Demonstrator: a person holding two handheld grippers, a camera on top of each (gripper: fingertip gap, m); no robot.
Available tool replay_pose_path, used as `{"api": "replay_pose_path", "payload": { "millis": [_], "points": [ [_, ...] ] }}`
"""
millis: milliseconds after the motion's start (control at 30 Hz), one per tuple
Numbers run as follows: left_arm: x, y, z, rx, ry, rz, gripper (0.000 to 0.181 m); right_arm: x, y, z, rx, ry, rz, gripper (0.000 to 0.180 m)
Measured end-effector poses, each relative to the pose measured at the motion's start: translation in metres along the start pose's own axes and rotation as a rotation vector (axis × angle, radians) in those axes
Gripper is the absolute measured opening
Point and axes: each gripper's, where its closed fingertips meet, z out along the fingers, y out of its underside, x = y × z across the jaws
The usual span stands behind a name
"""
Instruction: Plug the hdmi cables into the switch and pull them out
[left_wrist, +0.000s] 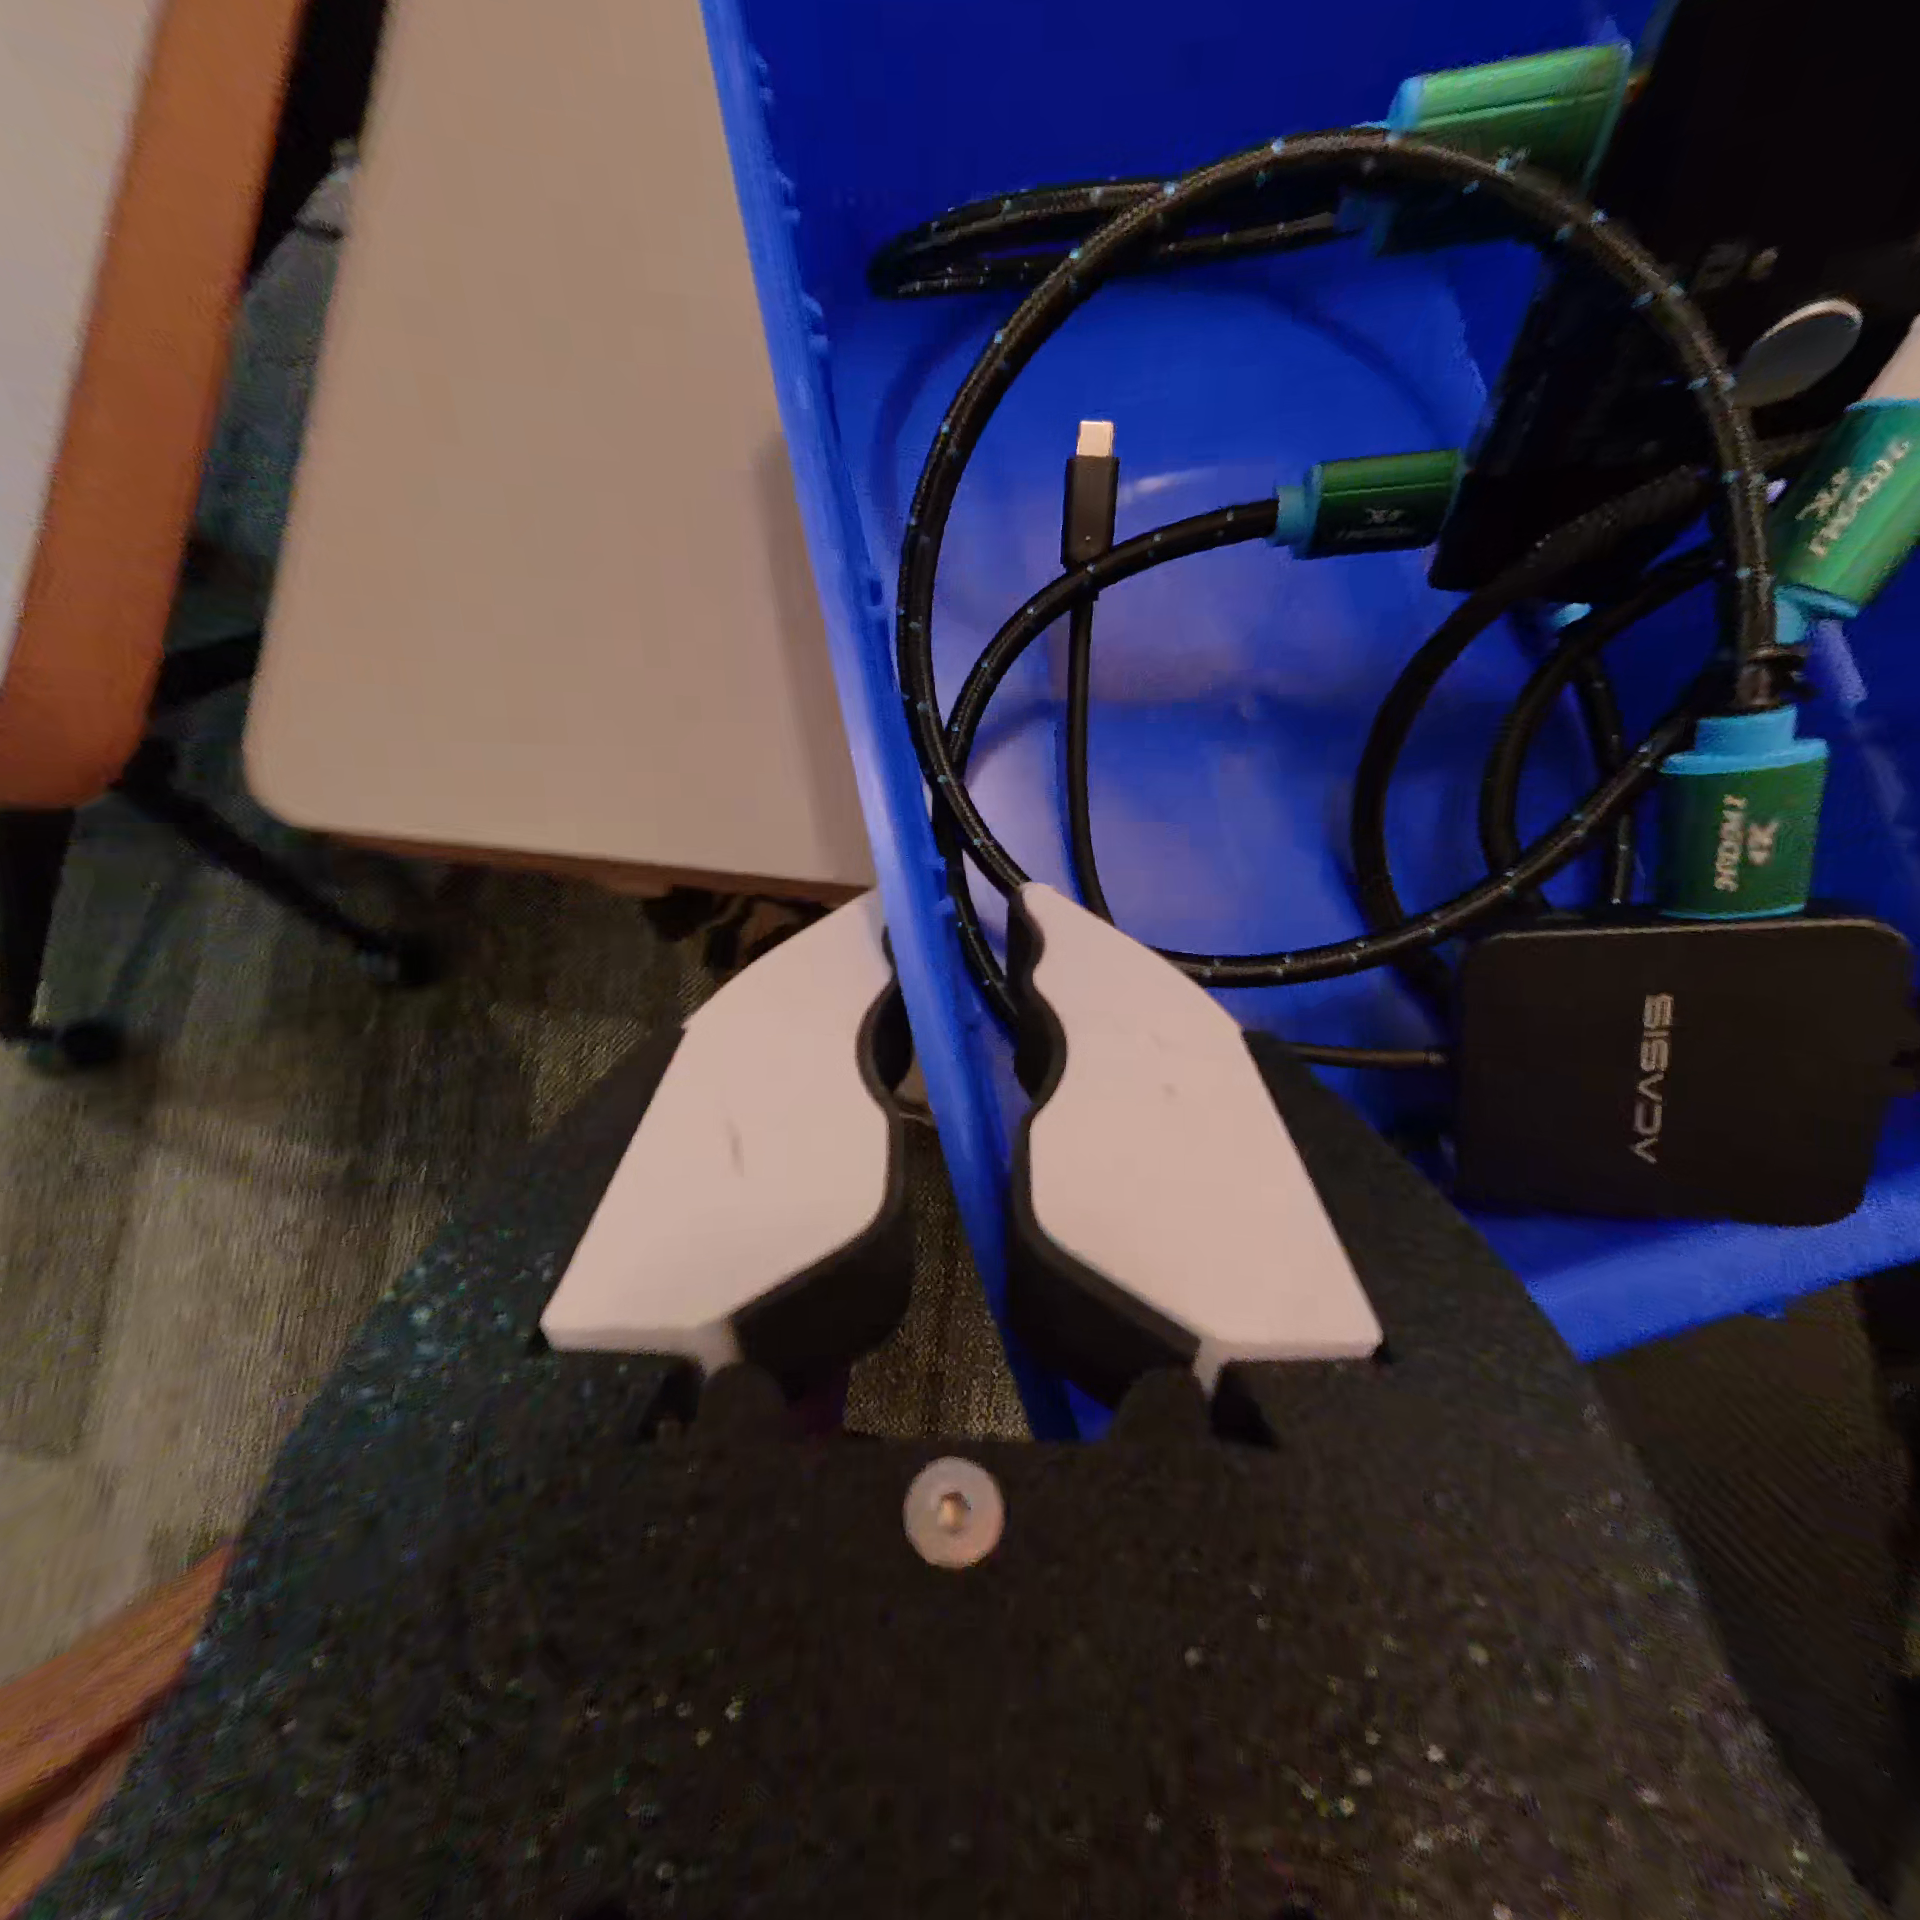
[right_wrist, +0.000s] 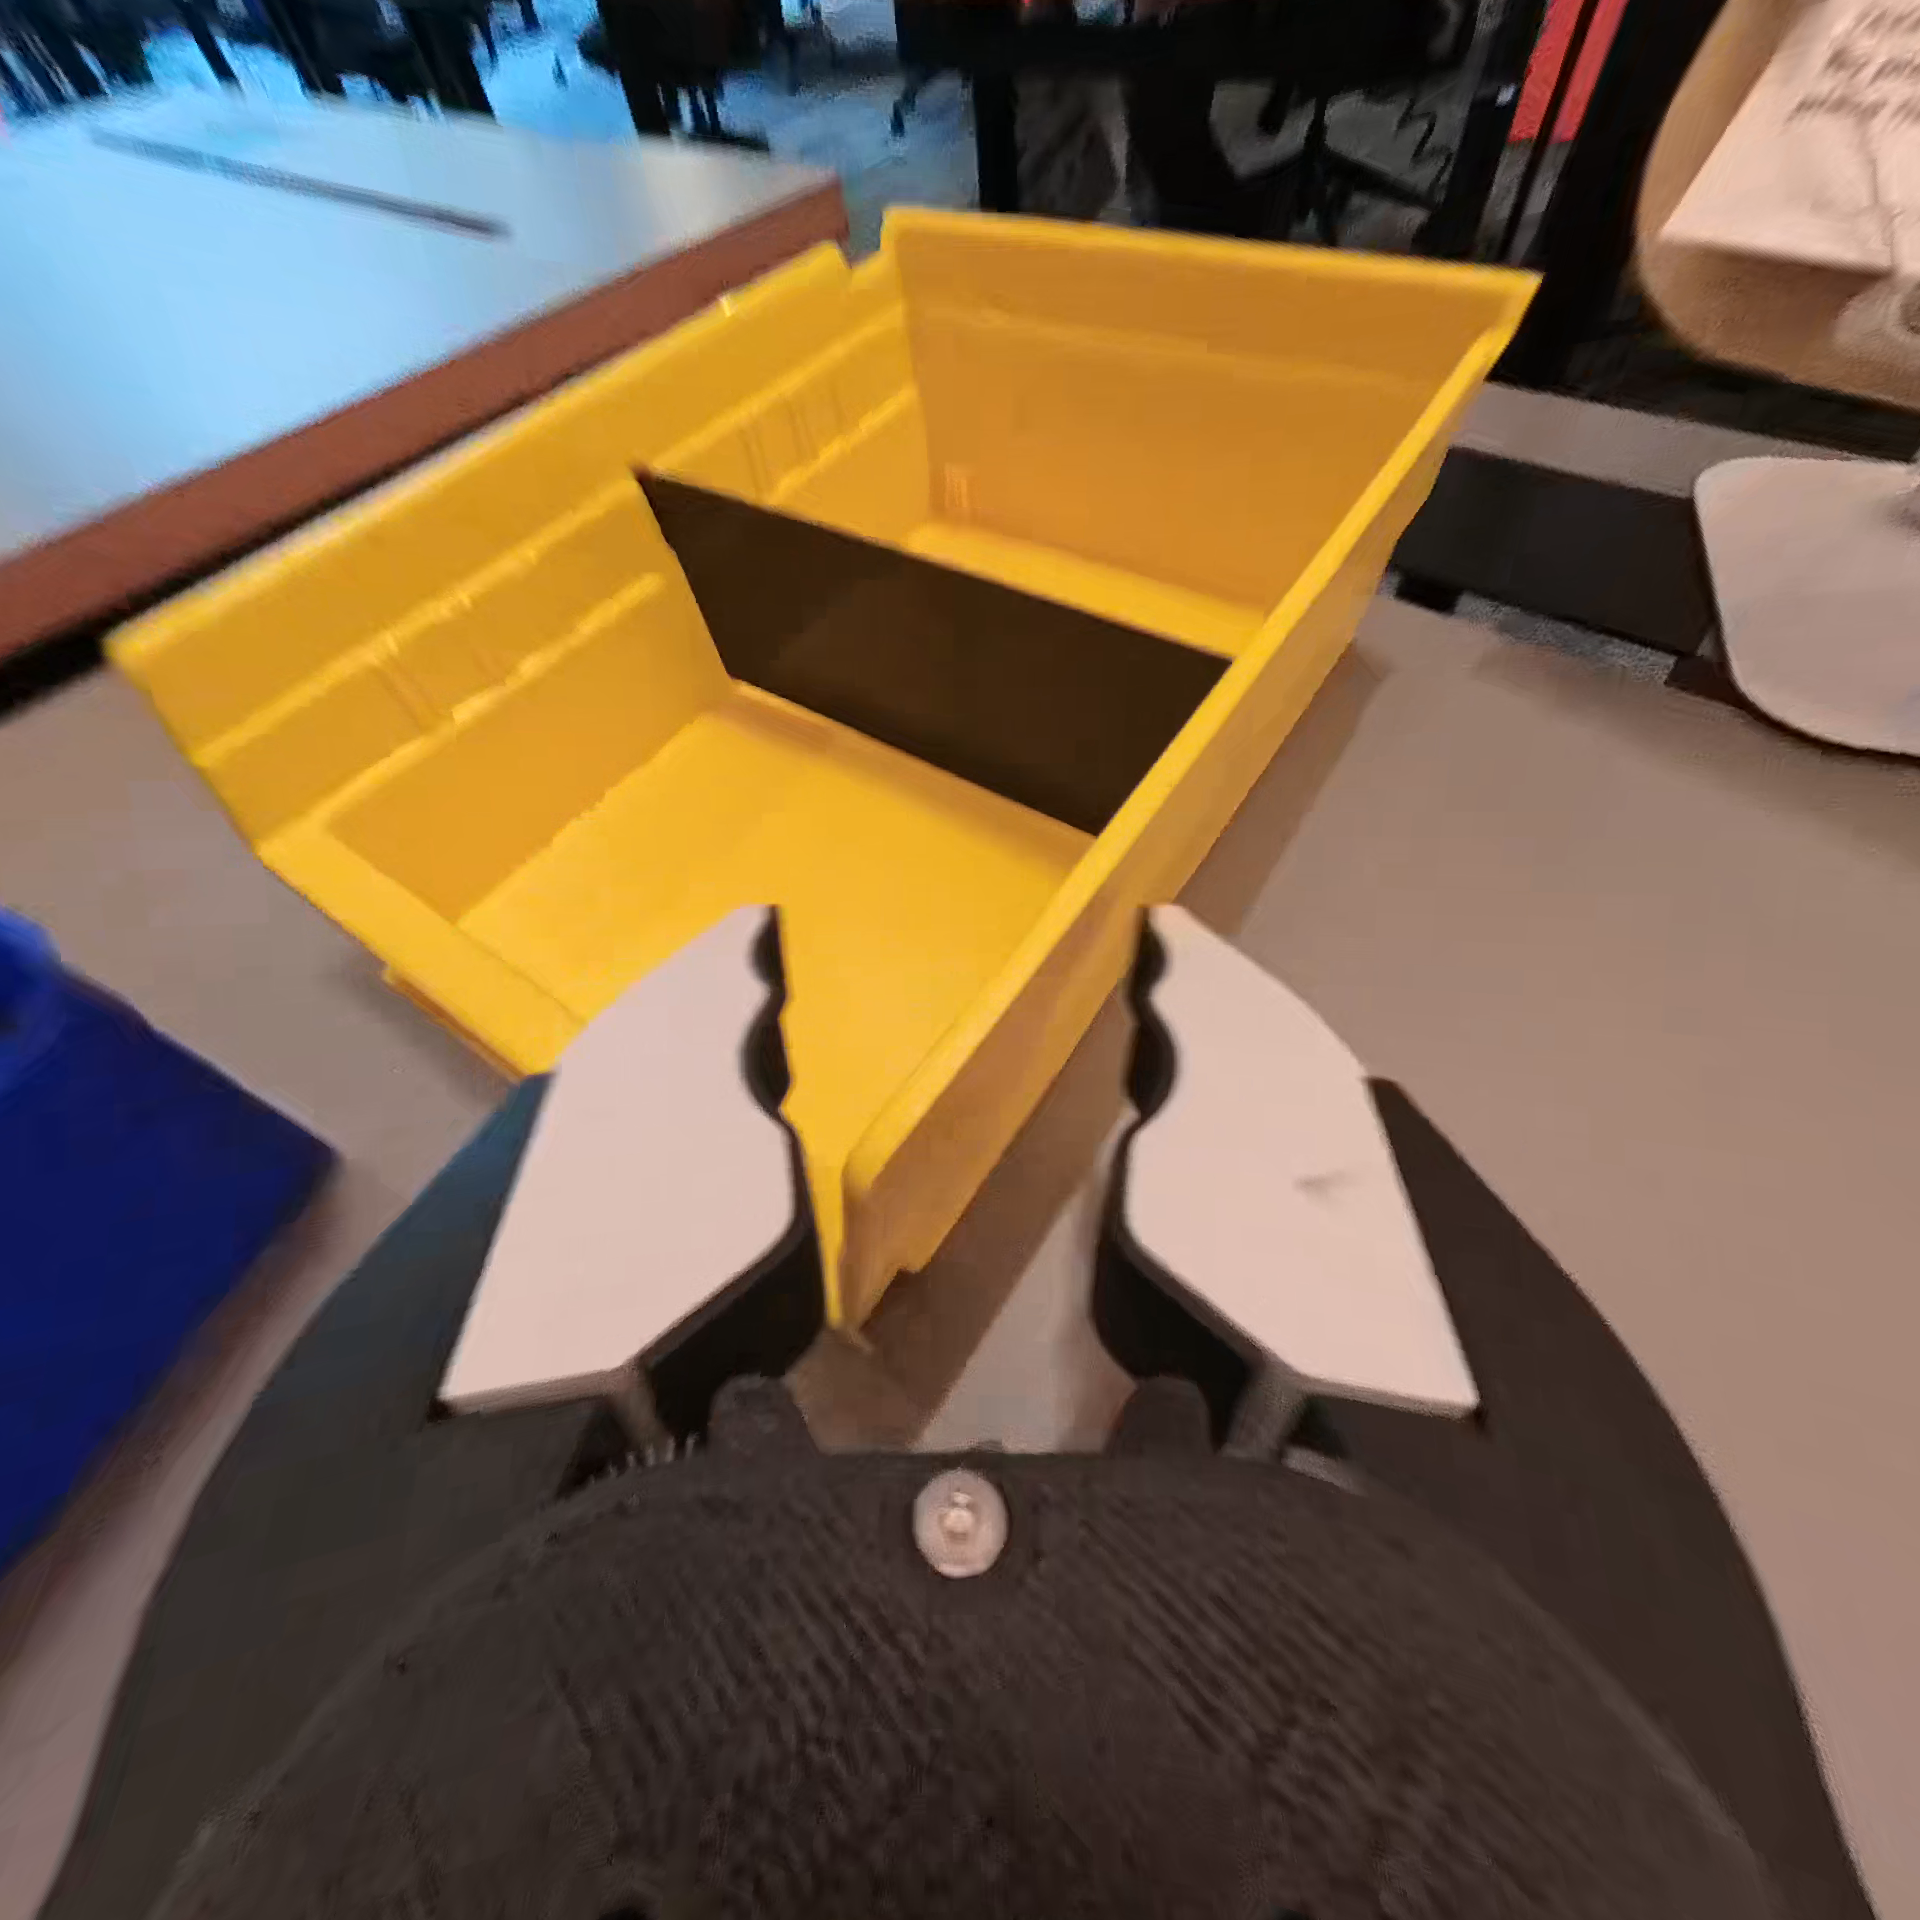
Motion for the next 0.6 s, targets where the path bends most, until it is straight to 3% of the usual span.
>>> {"api": "replay_pose_path", "payload": {
  "millis": [33, 267, 433, 600],
  "points": [
    [-0.010, 0.003, 0.001, 0.000, -0.038, -0.031, 0.015, 0.000, 0.005, 0.005, -0.008, -0.007, -0.017, 0.055],
    [-0.045, 0.005, 0.022, 0.007, -0.175, -0.144, 0.013, 0.050, 0.009, -0.035, -0.021, 0.017, -0.033, 0.015],
    [-0.037, -0.019, 0.040, 0.015, -0.133, -0.101, 0.012, 0.100, 0.012, -0.128, 0.038, -0.068, -0.076, 0.005],
    [-0.016, -0.061, 0.071, 0.024, -0.062, -0.029, 0.013, 0.173, 0.039, -0.231, 0.045, 0.003, -0.119, 0.005]
  ]
}}
